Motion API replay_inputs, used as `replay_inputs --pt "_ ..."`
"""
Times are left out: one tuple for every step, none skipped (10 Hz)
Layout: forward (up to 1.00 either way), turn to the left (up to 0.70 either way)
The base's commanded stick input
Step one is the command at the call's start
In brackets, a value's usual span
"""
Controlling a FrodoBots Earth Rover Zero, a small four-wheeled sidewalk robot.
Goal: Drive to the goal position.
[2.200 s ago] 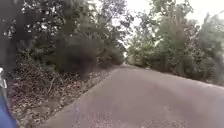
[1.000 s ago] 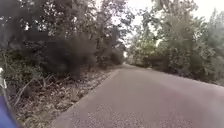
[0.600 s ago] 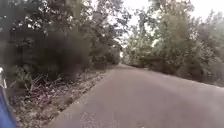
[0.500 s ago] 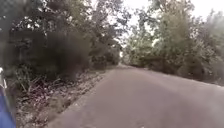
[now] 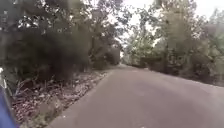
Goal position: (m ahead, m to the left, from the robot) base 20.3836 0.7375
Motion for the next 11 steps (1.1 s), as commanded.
replay_inputs --pt "0.70 -0.01" --pt "0.70 -0.01" --pt "0.70 -0.01" --pt "0.70 -0.01" --pt "0.70 -0.01" --pt "0.70 -0.01" --pt "0.70 -0.01" --pt "0.70 -0.01" --pt "0.70 -0.01" --pt "0.70 -0.01" --pt "0.70 -0.01"
